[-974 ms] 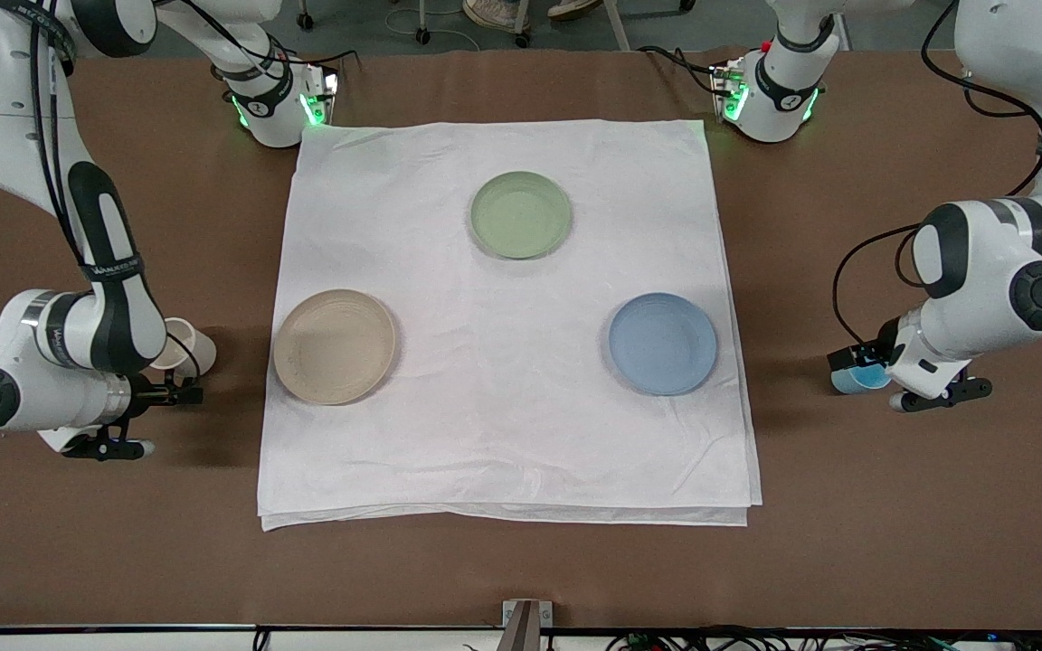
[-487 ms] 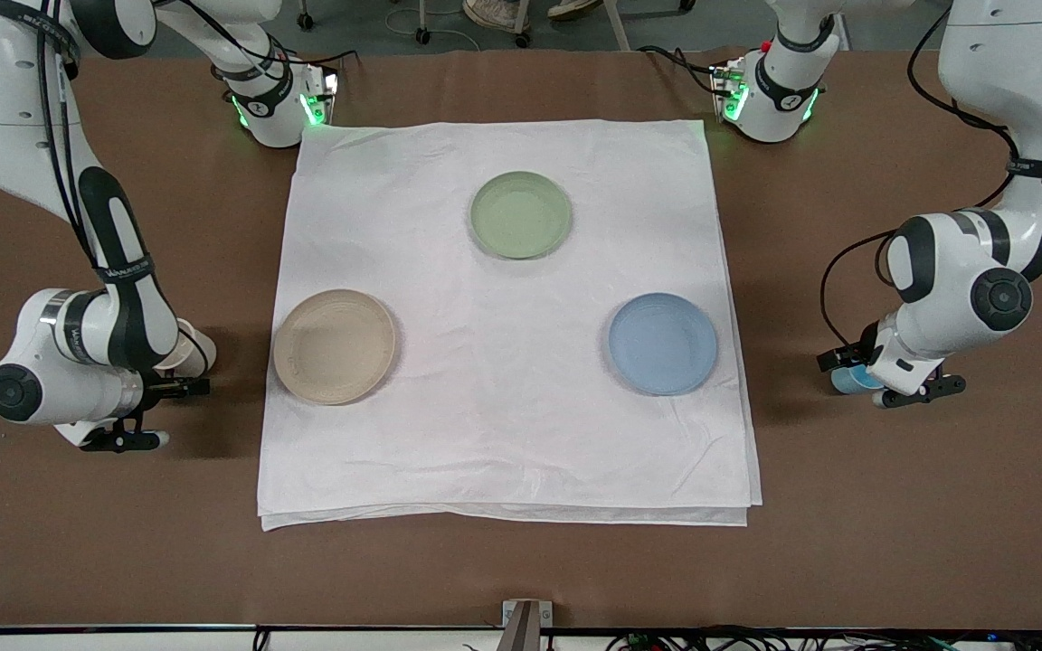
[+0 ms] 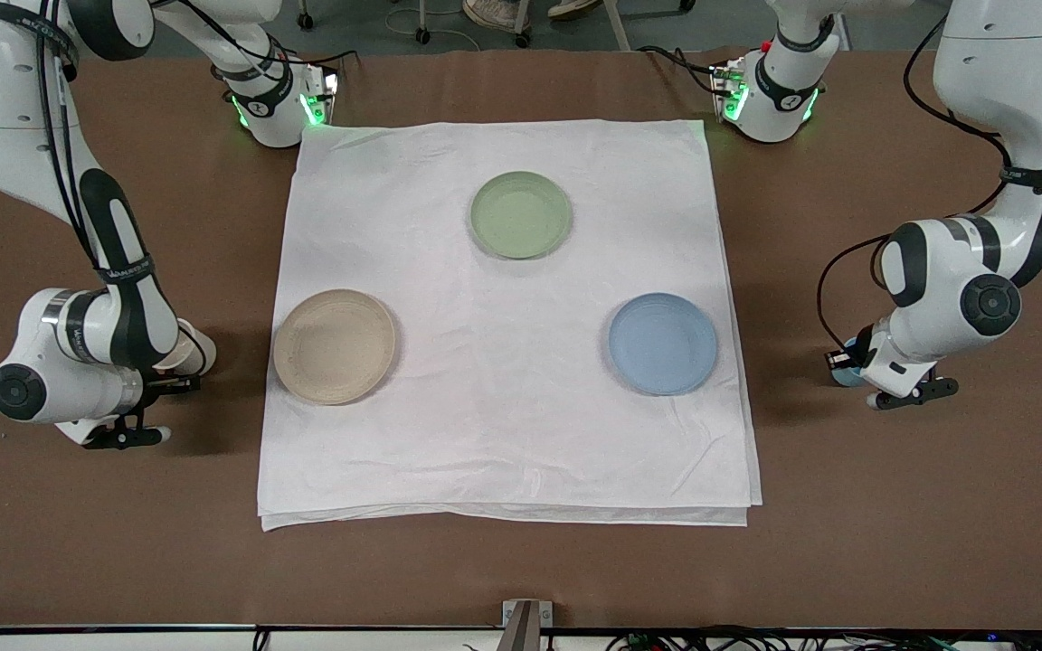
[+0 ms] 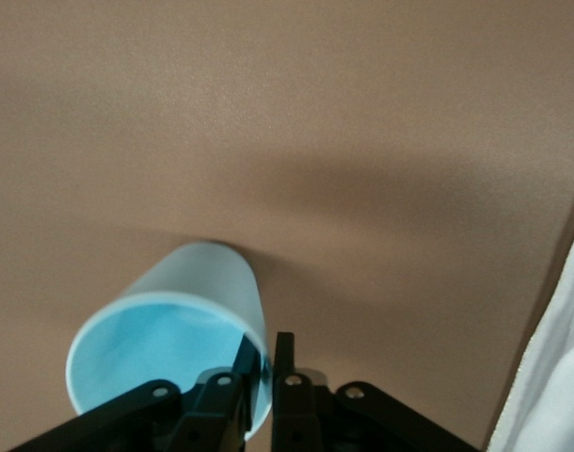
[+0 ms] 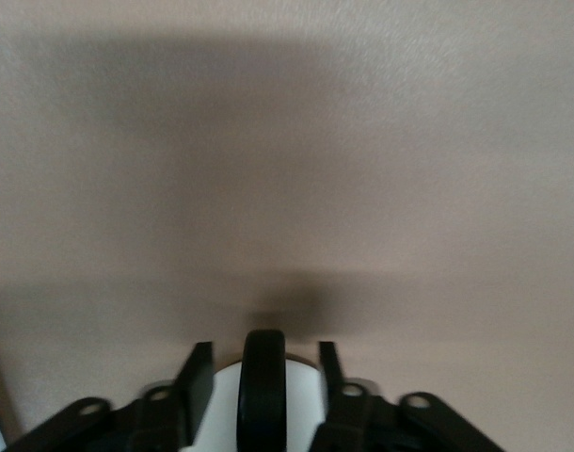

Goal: Place blue cup in blue plate and white mug in gray plate
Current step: 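Grasp the mug with the right gripper while the left gripper grasps the cup, then carry the mug onto the beige plate while the left gripper lowers the cup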

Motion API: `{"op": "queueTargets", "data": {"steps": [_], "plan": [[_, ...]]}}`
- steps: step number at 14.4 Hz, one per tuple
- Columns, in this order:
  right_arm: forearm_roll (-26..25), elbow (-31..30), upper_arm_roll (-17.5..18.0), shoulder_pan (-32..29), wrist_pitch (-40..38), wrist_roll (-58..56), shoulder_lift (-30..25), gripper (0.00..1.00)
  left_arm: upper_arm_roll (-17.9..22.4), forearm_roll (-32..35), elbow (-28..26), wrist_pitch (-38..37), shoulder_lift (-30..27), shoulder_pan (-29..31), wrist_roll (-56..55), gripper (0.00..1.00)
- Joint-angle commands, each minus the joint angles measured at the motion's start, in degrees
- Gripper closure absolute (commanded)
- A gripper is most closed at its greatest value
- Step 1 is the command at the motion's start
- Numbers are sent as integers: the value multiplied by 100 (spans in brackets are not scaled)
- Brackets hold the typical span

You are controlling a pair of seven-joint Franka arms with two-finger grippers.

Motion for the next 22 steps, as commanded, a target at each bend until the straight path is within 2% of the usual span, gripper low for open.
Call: {"op": "queueTargets", "data": {"steps": [1,2,5,7,10,13,16,17,18,20,21,22], "plan": [[-76,-115,82,-68,55,-52,-56,94,0,120,82,-12,-50,19,-44,100],[-58,-106,82,-60,37,-52,-73,97,0,112,134,-117,-164,-8,-97,100],[-31,-27,109,2,-94,-70,-178,100,-139,111,494,-1292,-621,-445,-972,100],[-14,235,239,89,-575,-52,-371,100,-315,111,722,-1724,-684,-832,-1824,100],[-5,543,652,116,-1060,122,-521,100,-745,50,916,-1718,-448,-1394,-3160,100],[-14,764,1162,256,-1176,1000,-513,100,-826,24,970,-1420,-105,-1966,-3901,100],[4,720,1207,818,-1158,1782,-469,100,-826,15,969,-1173,194,-2231,-4105,100],[152,711,1199,932,-1141,1950,-460,100,-834,15,970,-1077,265,-2266,-4105,100],[397,711,1198,995,-1114,1978,-425,100,-826,15,970,-980,344,-2319,-4131,99],[408,676,1181,1187,-1062,1978,-329,100,-826,15,970,-909,380,-2337,-4149,98],[408,632,1172,1232,-1035,1987,-276,100,-826,23,978,-909,380,-2337,-4149,95],[417,623,1172,1241,-974,1987,-215,100,-826,24,1004,-909,371,-2328,-4105,68]]}}
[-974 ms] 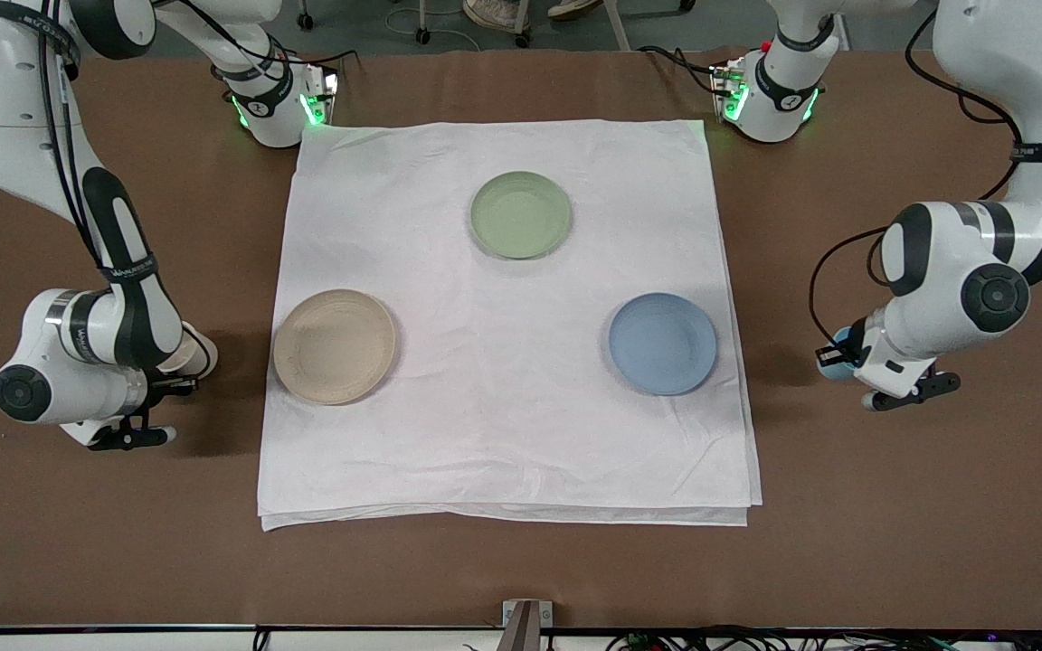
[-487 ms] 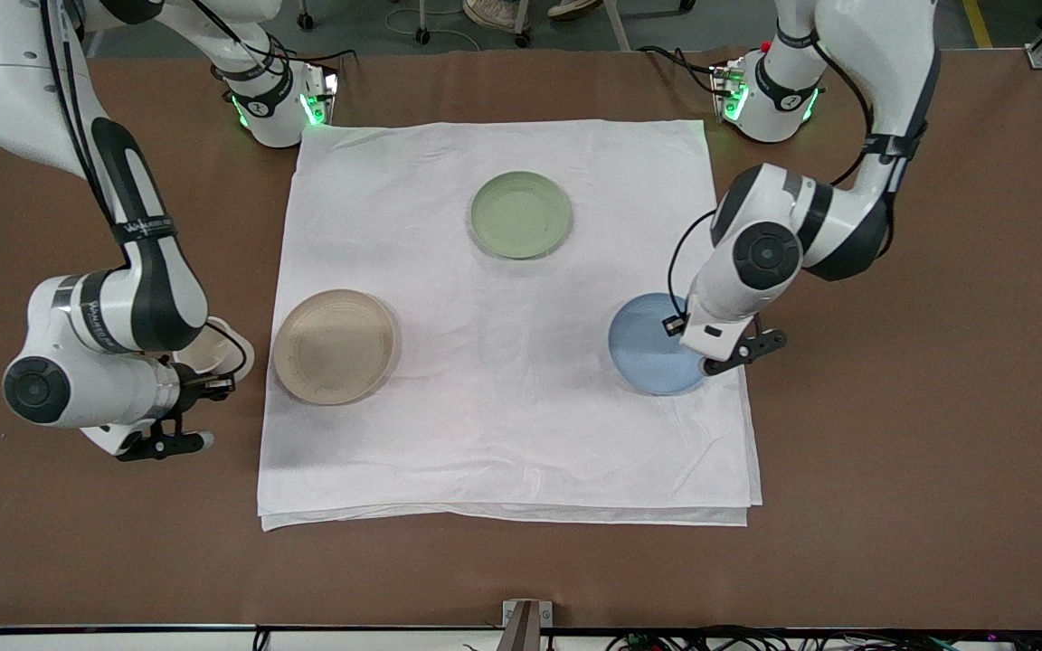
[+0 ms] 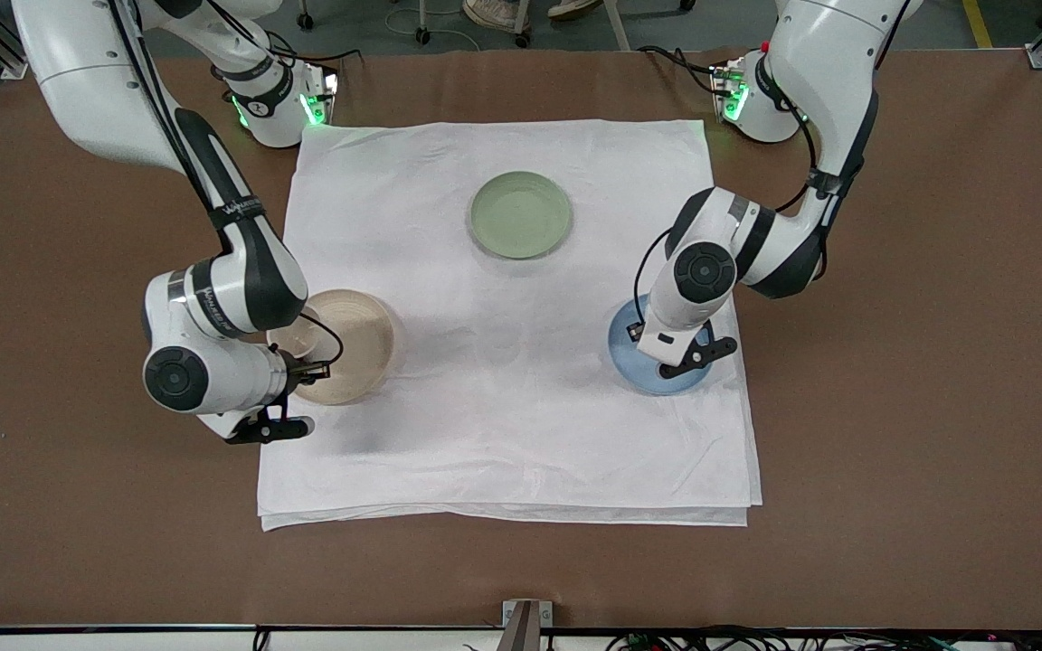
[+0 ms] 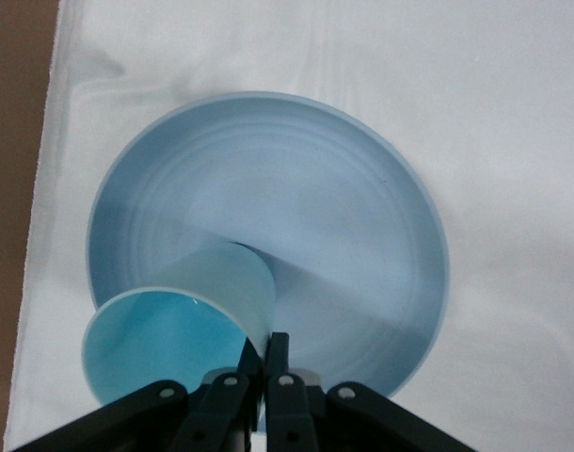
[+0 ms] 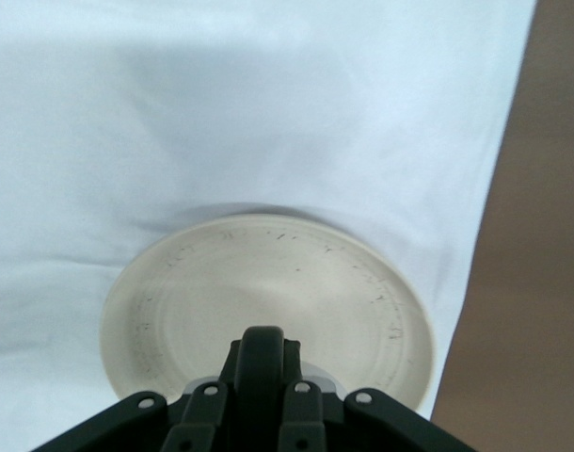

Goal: Place blue cup in blue plate and white mug in gray plate
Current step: 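Carry the mug onto the beige plate while the left gripper lowers the cup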

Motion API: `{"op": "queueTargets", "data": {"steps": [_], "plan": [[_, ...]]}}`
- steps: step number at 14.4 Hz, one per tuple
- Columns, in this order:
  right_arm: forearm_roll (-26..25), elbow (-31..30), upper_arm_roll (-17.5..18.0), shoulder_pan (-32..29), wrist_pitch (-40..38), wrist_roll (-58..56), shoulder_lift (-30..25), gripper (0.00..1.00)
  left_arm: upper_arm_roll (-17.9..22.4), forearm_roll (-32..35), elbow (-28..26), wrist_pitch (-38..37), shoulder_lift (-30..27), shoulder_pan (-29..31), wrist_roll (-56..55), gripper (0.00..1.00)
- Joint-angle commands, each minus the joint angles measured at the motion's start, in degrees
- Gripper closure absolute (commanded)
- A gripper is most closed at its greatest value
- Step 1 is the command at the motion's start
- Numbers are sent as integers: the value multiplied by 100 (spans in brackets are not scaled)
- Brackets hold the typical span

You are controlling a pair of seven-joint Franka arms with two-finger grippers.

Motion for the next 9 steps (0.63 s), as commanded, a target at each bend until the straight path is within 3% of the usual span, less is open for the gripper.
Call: {"op": "queueTargets", "data": {"steps": [1,2,5,9], "plan": [[84,-93,-32,29,199,52,146,100,38,-8,158,-20,-9,-24,32,23],[84,-128,-32,46,287,52,234,99,38,9,184,-21,-70,-6,50,0],[40,-374,-75,291,691,525,279,99,55,62,412,-422,-534,73,94,0],[-39,-418,-181,398,885,650,384,97,64,71,746,-1766,-1667,739,1234,0]]}}
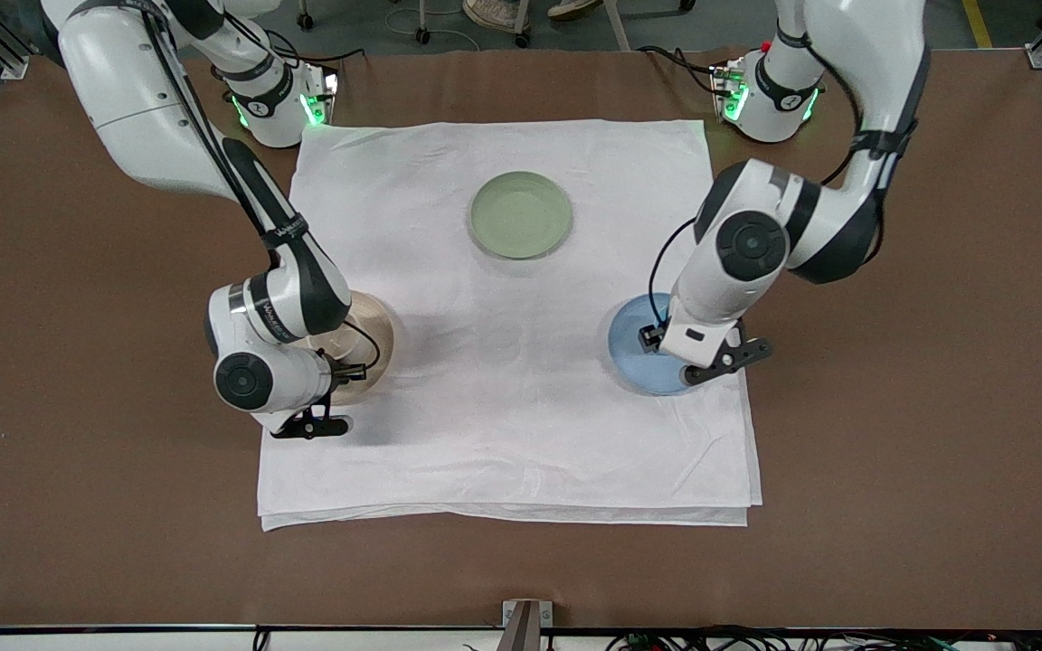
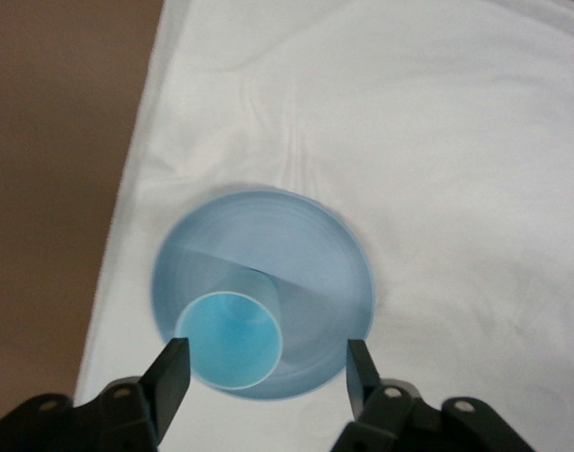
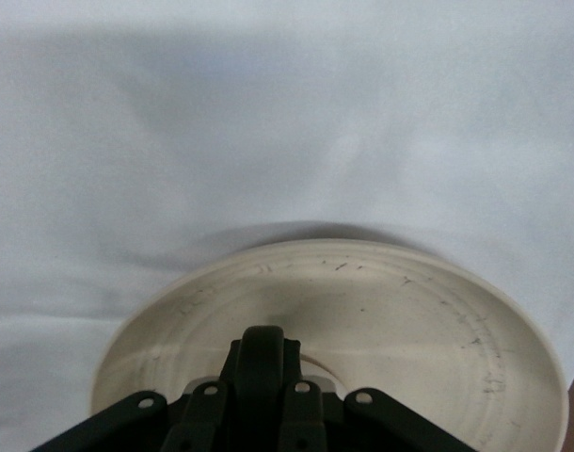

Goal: Place blue cup in blue plate and white mug in gray plate
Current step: 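Carry the mug onto the beige plate while the left gripper lowers the cup, then open the right gripper on the mug while the left gripper releases the cup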

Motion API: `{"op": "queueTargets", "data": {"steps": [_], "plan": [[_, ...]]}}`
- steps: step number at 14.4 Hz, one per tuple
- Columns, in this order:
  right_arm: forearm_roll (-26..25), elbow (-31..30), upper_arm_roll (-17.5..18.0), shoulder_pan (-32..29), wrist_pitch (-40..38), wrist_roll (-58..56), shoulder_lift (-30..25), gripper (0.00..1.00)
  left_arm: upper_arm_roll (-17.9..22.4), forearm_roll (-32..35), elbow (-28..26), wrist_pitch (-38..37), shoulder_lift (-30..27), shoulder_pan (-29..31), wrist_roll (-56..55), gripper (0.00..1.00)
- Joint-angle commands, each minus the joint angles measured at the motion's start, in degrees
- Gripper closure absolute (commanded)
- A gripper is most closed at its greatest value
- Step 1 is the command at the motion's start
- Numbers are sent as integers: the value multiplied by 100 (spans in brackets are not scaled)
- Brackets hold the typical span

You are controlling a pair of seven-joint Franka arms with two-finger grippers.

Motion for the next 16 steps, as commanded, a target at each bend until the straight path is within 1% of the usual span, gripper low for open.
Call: {"op": "queueTargets", "data": {"steps": [1,2,3,4,5,8,9,11,13,15,16], "plan": [[-38,-126,-83,-18,98,99,-42,94,-24,62,-17,-929,-971,547,848,0],[-38,-117,-83,-53,55,108,-68,71,-16,62,-17,-1193,-1226,714,1130,0],[-30,-108,-83,-80,28,152,-95,16,-16,62,-26,-1413,-1437,907,1411,0],[-21,-108,-75,-158,-16,239,-130,0,-24,62,-17,-1616,-1613,1153,1823,0],[-12,-39,-66,-177,-329,266,-243,0,-24,53,-26,-1766,-1772,1338,2227,0],[41,102,-57,-168,-937,293,-866,0,-16,0,-17,-2030,-2124,2006,3212,0],[41,259,-57,-151,-1191,293,-1034,0,-16,-17,-17,-2048,-2220,2182,3512,0],[41,847,-57,-168,-1937,432,-1245,0,2,-18,-17,-2109,-2370,2394,3795,0],[-38,1584,-92,-186,-2527,731,-1325,0,220,-18,-8,-2127,-2528,2343,3866,0],[-56,2166,-197,-264,-2836,846,-1448,0,239,-9,1,-2127,-2660,2342,3866,0],[-56,2299,-285,-326,-2864,829,-1544,0,239,-9,9,-2127,-2687,2377,3866,0]]}}
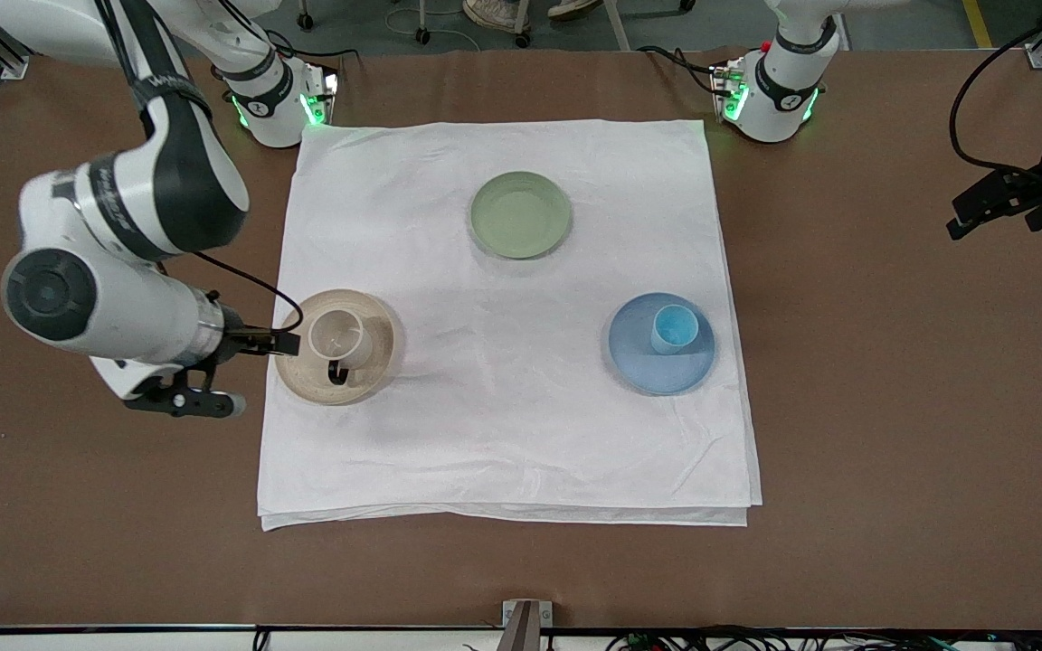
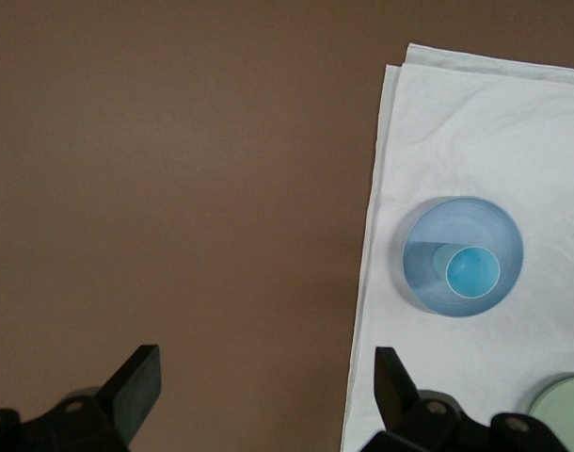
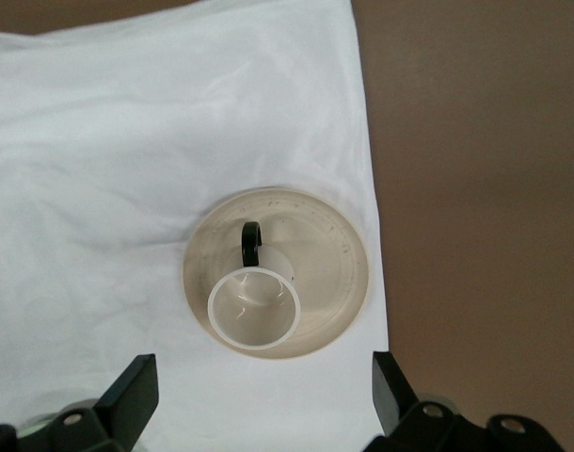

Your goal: Place blue cup in blue plate and white mug in gray plate

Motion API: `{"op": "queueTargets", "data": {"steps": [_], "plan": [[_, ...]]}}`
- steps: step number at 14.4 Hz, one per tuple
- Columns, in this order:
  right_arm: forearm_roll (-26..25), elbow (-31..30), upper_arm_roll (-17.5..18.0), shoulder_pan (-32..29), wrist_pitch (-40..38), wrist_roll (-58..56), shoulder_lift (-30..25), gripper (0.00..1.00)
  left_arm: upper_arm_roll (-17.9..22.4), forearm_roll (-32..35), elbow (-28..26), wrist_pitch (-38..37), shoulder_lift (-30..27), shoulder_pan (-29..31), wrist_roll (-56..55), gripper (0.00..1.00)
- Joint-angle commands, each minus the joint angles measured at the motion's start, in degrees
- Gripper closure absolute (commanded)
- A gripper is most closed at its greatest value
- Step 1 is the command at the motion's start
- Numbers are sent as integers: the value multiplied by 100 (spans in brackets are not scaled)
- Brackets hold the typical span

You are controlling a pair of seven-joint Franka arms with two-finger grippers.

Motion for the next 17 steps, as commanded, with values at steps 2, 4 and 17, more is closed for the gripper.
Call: {"op": "queueTargets", "data": {"steps": [2,4,17], "plan": [[-20,500,-138,-460,-141,58,-209,0,34,-8,-21,-52,-183,-20,80,0],[-29,518,-156,-654,-176,32,-376,0,17,-8,-4,-52,-183,-20,89,0],[-29,-809,-534,-1482,404,-2359,-1616,0,-10,-17,1016,-35,511,-125,106,0]]}}
